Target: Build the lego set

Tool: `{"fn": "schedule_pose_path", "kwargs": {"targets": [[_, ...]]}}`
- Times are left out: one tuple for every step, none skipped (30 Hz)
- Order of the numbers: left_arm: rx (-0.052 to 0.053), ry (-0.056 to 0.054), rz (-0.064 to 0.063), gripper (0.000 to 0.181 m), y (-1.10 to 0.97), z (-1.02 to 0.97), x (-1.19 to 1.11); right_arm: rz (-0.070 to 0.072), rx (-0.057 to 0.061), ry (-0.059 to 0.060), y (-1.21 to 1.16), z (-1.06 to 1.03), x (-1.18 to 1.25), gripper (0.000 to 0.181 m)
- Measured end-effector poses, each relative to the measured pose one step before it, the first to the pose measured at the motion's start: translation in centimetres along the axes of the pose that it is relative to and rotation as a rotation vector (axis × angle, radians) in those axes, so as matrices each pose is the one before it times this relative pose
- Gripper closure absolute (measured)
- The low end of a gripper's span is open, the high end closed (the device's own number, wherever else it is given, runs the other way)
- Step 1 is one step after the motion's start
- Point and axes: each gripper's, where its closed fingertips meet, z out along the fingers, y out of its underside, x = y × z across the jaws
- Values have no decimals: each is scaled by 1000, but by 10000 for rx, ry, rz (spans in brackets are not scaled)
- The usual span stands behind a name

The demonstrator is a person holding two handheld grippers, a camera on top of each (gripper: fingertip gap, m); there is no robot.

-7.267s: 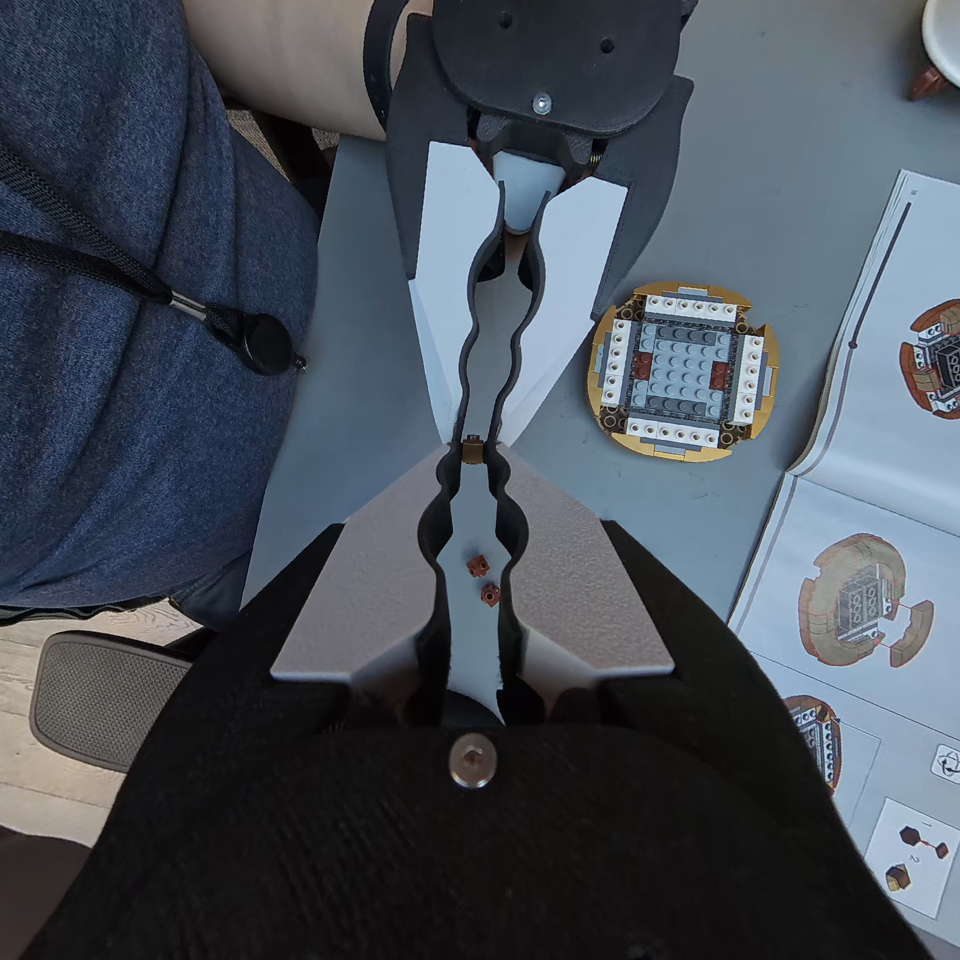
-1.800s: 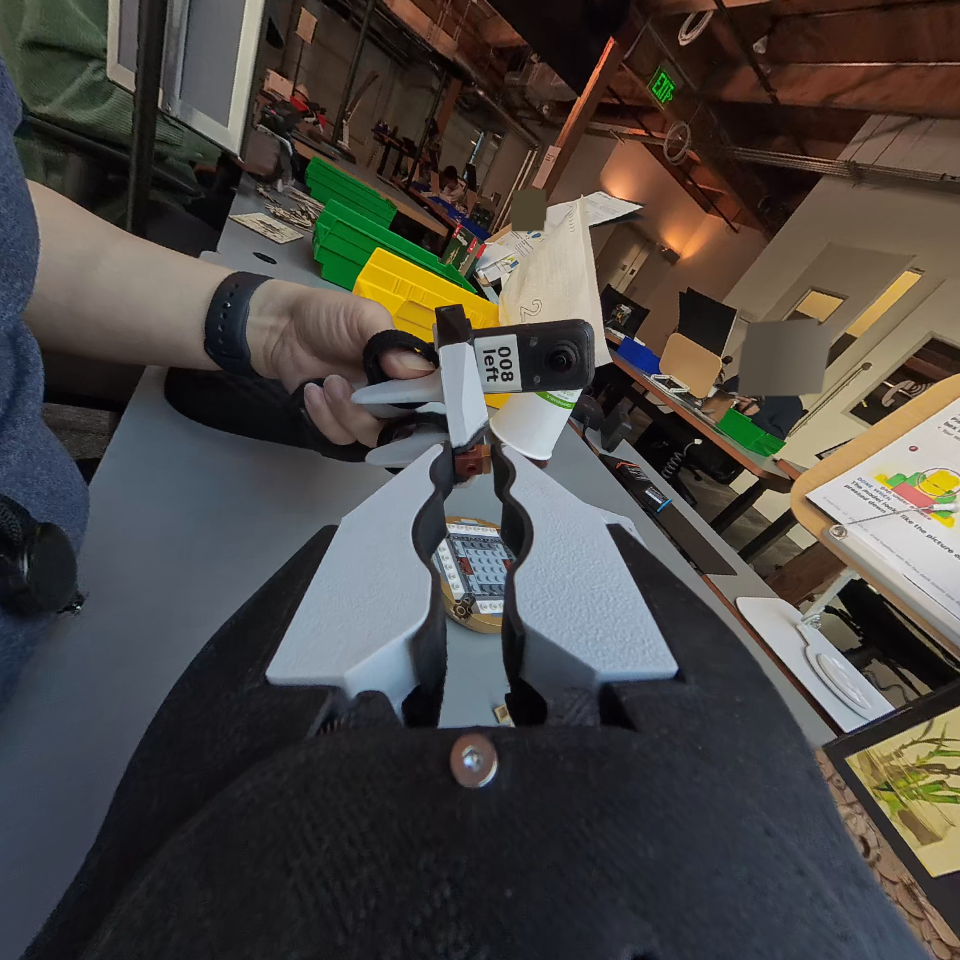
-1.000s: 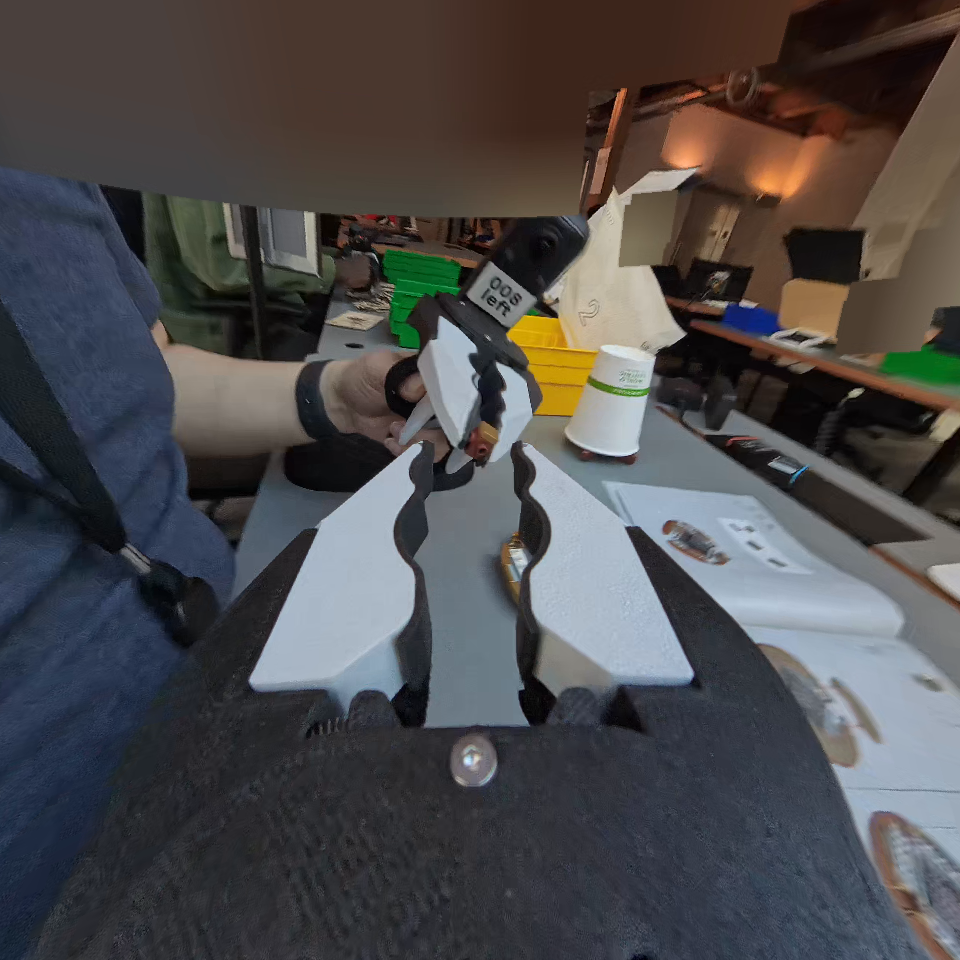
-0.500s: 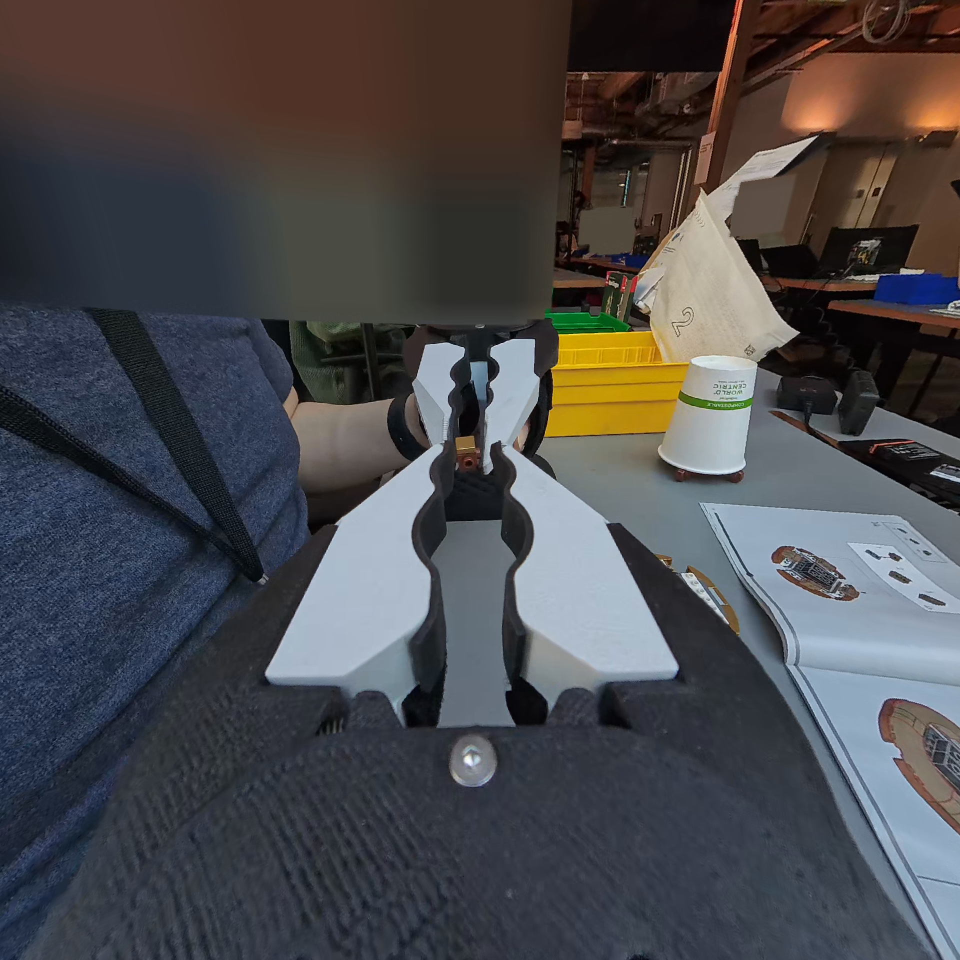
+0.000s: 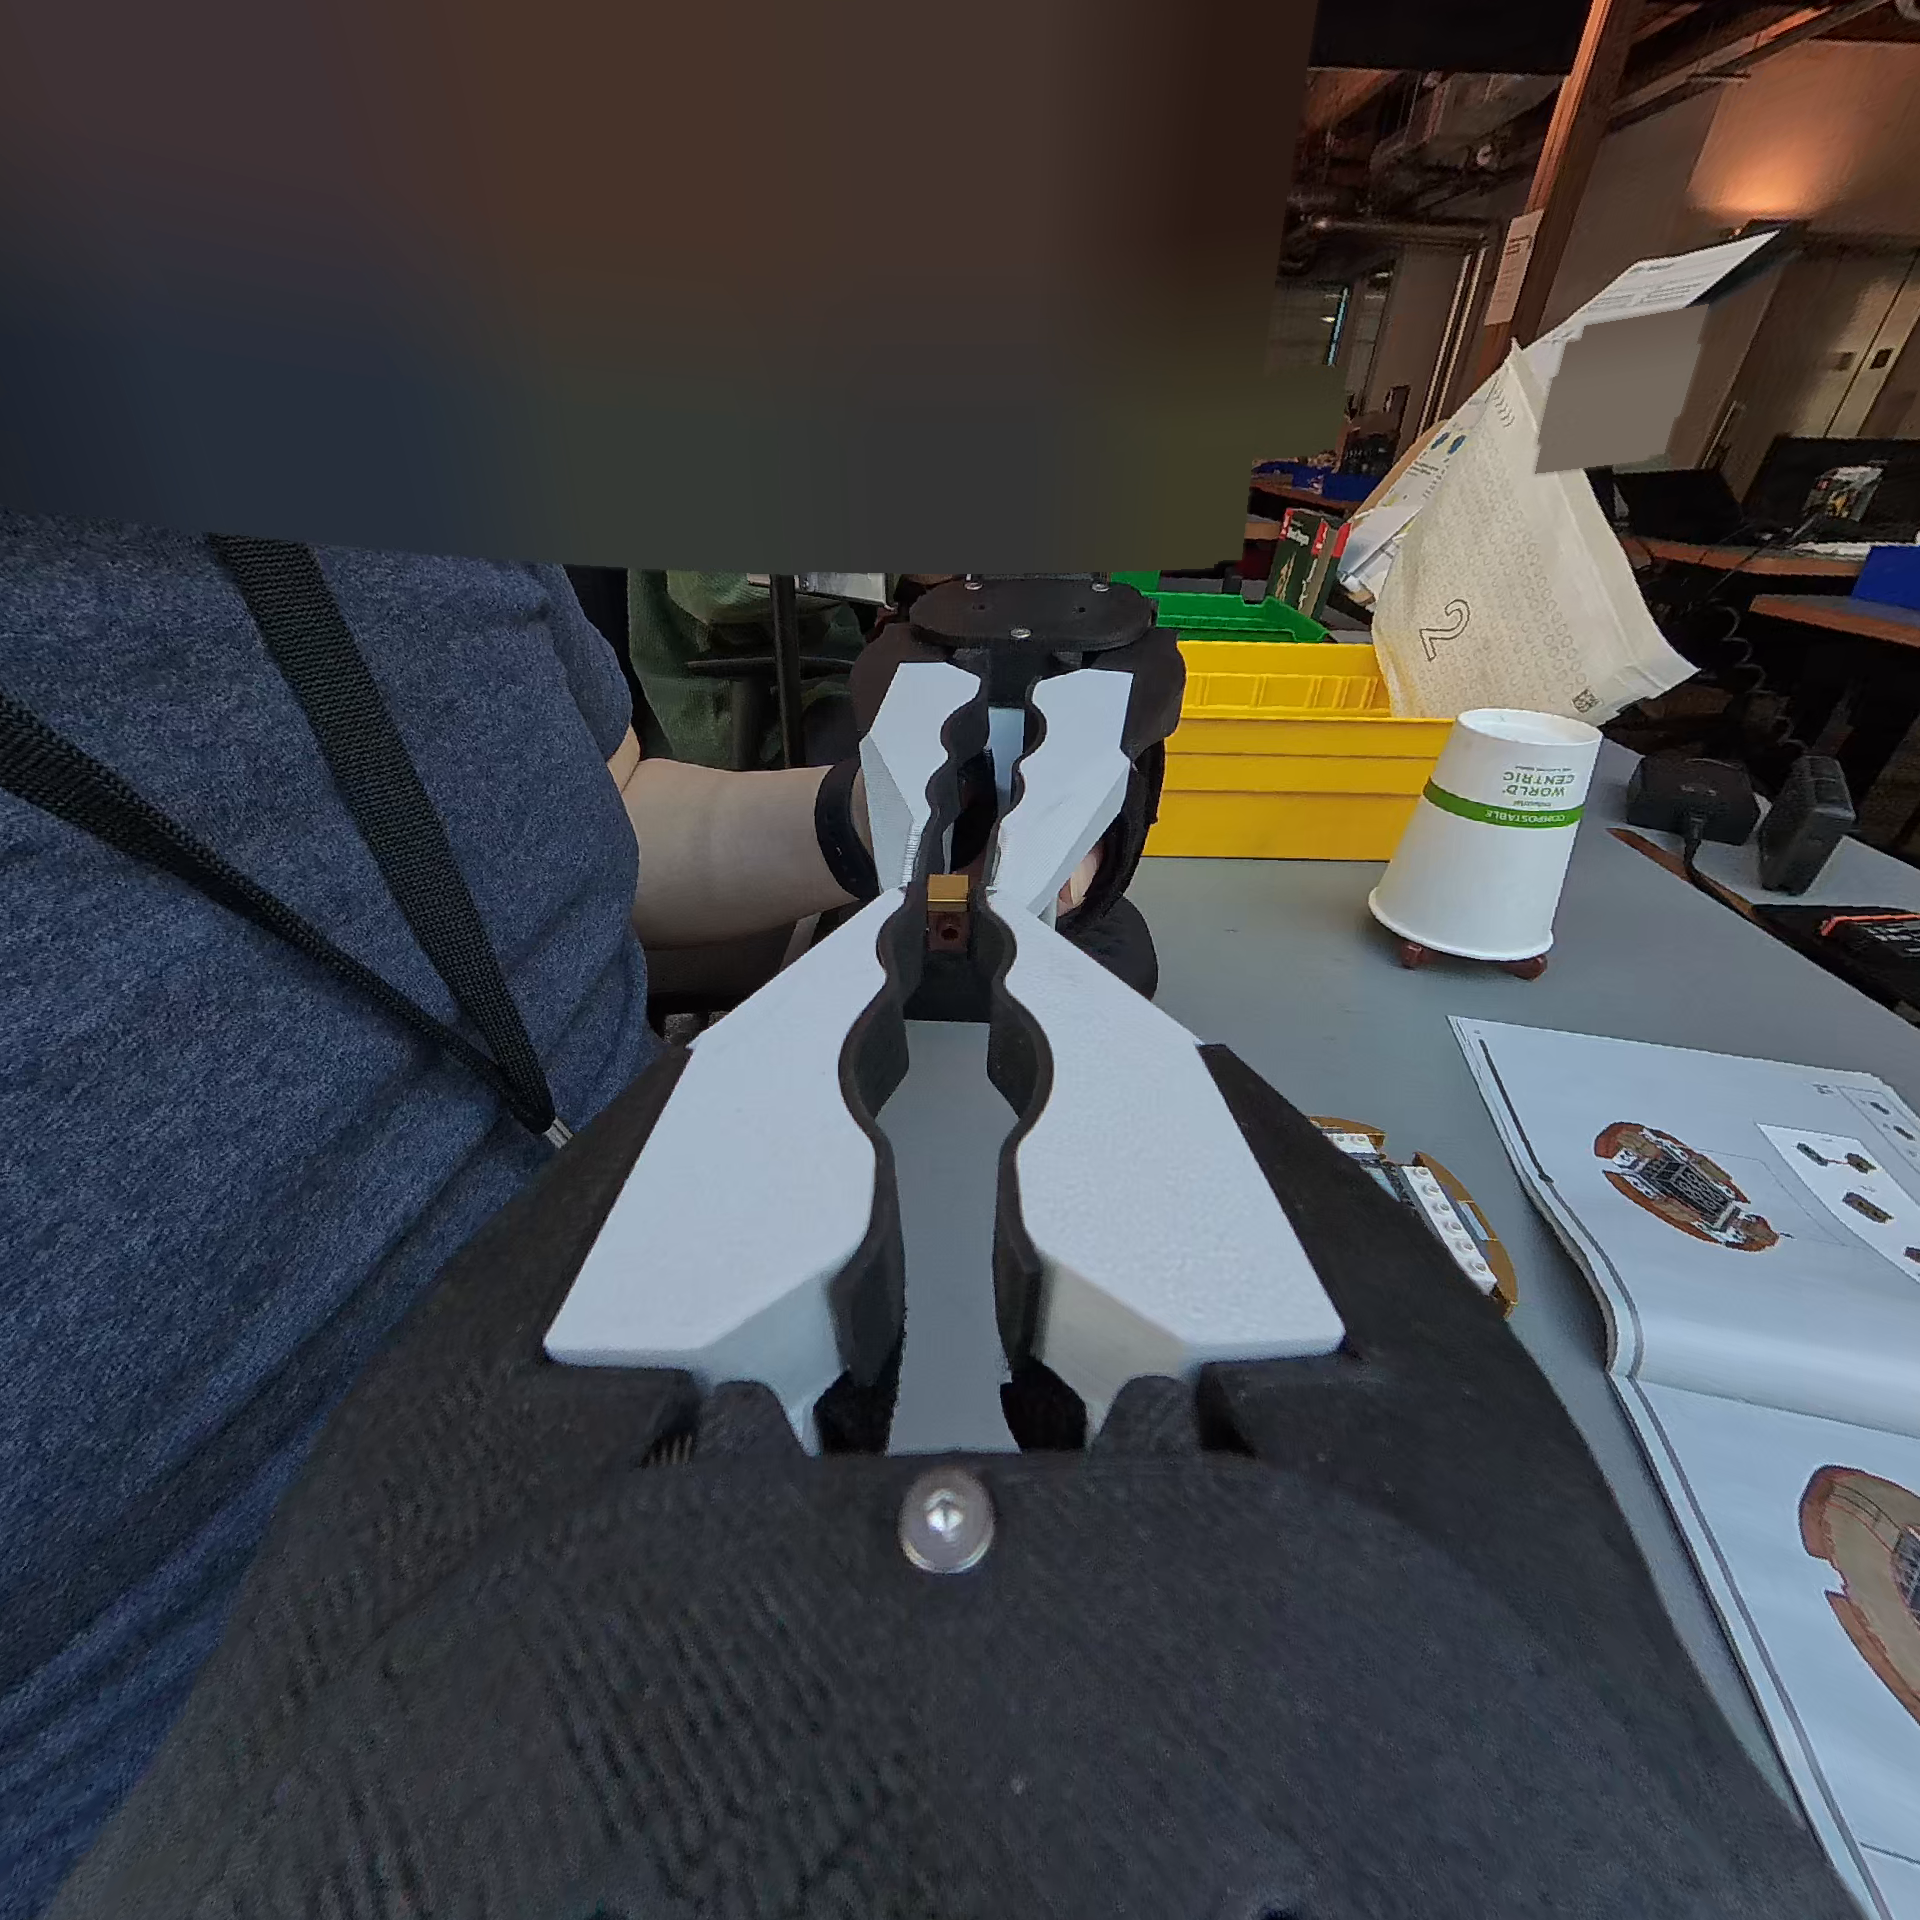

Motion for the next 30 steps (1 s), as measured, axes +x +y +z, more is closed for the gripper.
{"fn": "schedule_pose_path", "kwargs": {"targets": [[-4,55,-46,172,17,-4,60,47,0,-66,32,21,-54,174],[-19,61,-39,172,42,17,71,34,-5,-75,48,18,-67,174],[-15,65,-35,172,38,10,84,41,-3,-82,55,8,-73,175],[-16,98,-49,172,38,18,129,53,11,-113,45,4,-105,175],[-38,175,-83,172,68,57,214,91,-19,-186,96,15,-198,175],[-45,156,-109,172,83,71,193,70,-36,-167,99,5,-176,175],[-19,115,-79,172,61,63,126,-37,-20,-112,78,5,-127,175],[-25,77,-54,172,74,32,78,-58,-32,-61,85,5,-79,175],[-21,91,-46,172,79,36,92,-10,-45,-74,92,7,-88,175],[-23,148,-68,172,77,52,184,42,-37,-147,91,31,-171,175],[-34,113,-64,172,70,50,128,47,-32,-122,72,30,-120,175],[-25,91,-40,172,82,33,95,24,-29,-98,89,24,-81,175],[-31,112,-52,172,87,32,100,21,-34,-109,96,25,-113,175],[-28,96,-58,172,71,41,80,46,-32,-99,82,25,-76,175],[-6,65,-41,173,57,33,49,53,-11,-89,63,2,-44,175],[-17,103,-23,173,58,48,115,58,-7,-131,75,26,-109,175],[-22,103,-31,173,74,45,109,56,-2,-120,58,34,-112,175],[-9,90,-41,173,33,16,97,51,18,-91,41,41,-78,175],[-32,82,-36,173,60,21,87,43,-2,-79,58,42,-73,175],[-27,71,-18,173,66,22,79,29,-3,-74,61,46,-74,175],[-23,54,-27,173,71,24,52,45,-11,-62,71,25,-52,175],[-19,-6,-34,173,67,1,-52,55,-16,4,67,5,48,175],[9,8,-23,173,35,-8,-34,38,1,3,35,1,43,175],[-7,72,-41,173,48,18,59,61,-6,-51,53,28,-48,175],[14,79,-53,173,27,29,57,112,9,-72,28,18,-56,175],[-18,127,-59,173,61,57,134,97,-9,-108,61,21,-109,175],[-68,89,-47,173,136,90,82,74,-53,-105,134,27,-105,175],[-23,-13,-6,173,86,40,-57,87,-28,-31,96,-10,22,175],[44,-81,-18,173,-6,-29,-169,78,25,55,-4,-78,139,175],[100,-59,-57,173,-77,-74,-192,14,54,100,-84,-100,152,175]]}}
